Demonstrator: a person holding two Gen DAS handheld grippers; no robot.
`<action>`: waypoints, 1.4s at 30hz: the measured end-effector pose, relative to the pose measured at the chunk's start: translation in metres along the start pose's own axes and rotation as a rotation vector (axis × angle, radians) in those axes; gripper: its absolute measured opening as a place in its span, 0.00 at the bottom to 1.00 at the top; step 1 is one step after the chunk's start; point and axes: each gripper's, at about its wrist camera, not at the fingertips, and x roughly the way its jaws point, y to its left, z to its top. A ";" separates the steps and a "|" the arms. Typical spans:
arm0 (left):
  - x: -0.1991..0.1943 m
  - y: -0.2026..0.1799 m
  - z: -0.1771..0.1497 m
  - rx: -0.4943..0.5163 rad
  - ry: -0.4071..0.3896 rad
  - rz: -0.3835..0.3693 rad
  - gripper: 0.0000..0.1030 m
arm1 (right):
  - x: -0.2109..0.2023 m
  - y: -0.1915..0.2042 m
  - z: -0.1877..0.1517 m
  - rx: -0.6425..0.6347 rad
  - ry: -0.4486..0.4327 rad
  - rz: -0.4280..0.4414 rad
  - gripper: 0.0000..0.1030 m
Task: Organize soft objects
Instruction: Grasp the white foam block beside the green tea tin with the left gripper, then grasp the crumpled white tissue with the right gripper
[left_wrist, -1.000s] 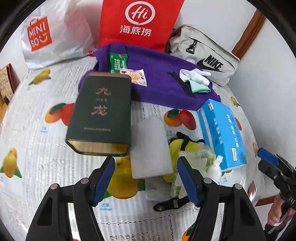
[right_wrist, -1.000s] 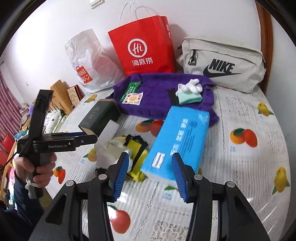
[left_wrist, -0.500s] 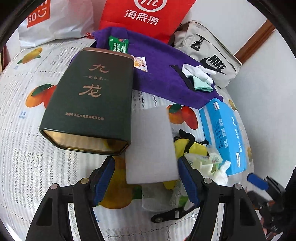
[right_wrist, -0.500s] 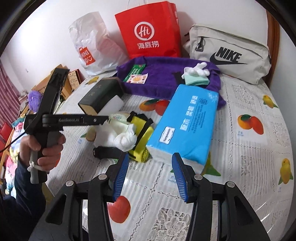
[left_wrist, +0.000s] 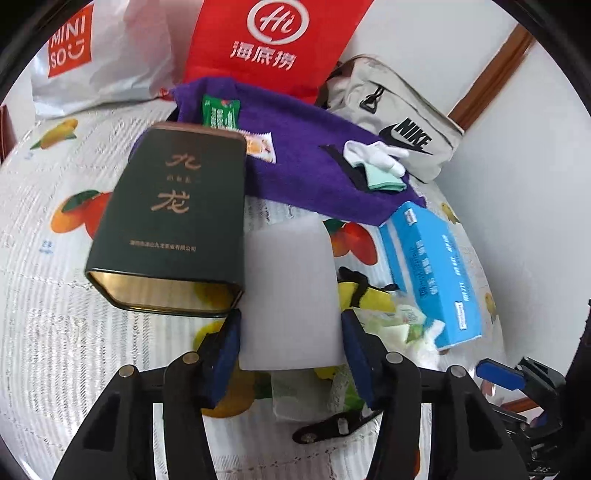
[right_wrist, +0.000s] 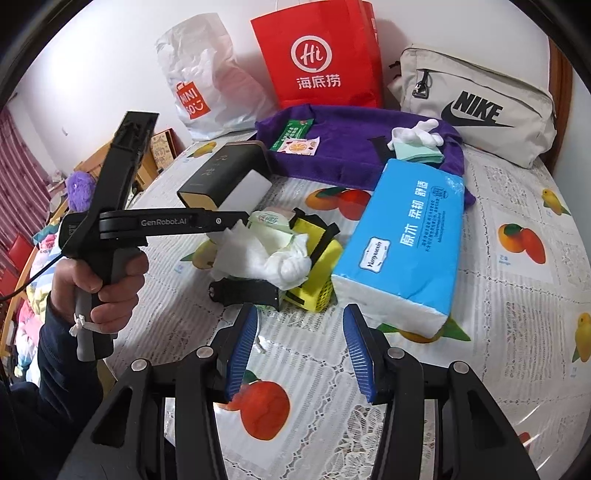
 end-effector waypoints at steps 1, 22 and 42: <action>-0.003 -0.001 0.000 0.003 -0.003 0.000 0.49 | 0.000 0.001 0.000 -0.001 -0.002 0.001 0.47; -0.068 0.005 -0.033 0.025 -0.091 0.071 0.49 | 0.035 0.034 0.018 -0.114 -0.044 -0.039 0.47; -0.083 0.019 -0.037 0.005 -0.102 0.053 0.49 | 0.047 0.032 0.017 -0.122 -0.045 -0.110 0.22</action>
